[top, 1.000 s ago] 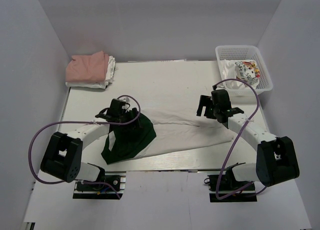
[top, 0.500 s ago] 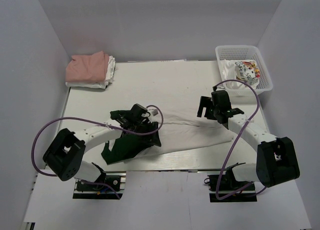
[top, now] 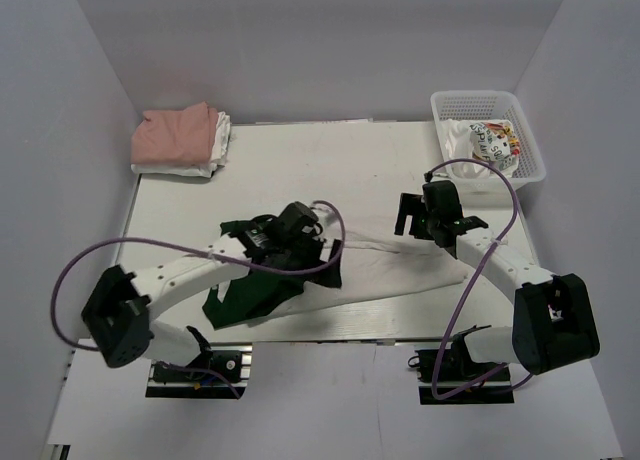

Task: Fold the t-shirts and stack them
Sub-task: Fold the other side of the tshirt into a rectangle

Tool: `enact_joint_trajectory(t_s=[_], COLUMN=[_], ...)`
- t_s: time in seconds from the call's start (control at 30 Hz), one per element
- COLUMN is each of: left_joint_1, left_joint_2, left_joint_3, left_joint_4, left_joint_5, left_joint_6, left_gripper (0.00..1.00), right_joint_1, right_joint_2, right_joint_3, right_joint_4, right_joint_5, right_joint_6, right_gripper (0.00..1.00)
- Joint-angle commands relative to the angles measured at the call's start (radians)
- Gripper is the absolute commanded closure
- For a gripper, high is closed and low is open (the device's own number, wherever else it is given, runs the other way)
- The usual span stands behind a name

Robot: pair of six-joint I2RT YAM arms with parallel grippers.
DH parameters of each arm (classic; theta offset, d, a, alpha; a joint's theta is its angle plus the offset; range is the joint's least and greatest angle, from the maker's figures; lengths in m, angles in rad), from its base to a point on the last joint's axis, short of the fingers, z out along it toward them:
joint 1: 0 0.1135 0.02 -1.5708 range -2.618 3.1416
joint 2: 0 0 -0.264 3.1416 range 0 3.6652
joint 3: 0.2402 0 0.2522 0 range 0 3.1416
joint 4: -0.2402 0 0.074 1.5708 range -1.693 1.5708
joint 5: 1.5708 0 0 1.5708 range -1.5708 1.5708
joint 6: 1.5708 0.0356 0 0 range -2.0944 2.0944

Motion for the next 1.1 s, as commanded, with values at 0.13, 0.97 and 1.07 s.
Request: enact_joint_trajectory(t_s=[0.13, 0.97, 1.07], left_joint_1=[0.065, 0.121, 0.182], left_joint_2=[-0.161, -0.056, -0.014], left_joint_3=[-0.121, 0.004, 0.004], left_joint_4=[-0.079, -0.203, -0.191], left_joint_5=[-0.617, -0.737, -0.726], left_joint_6=[-0.169, -0.342, -0.352], left_gripper=[0.00, 0.00, 0.00], right_joint_1=[-0.004, -0.003, -0.004], right_joint_2=[-0.009, 0.259, 0.293], right_joint_3=[-0.003, 0.078, 0.106], right_joint_4=[-0.011, -0.005, -0.021], right_joint_5=[0.003, -0.004, 0.162], right_joint_6=[-0.015, 0.025, 0.067], right_gripper=[0.10, 0.10, 0.10])
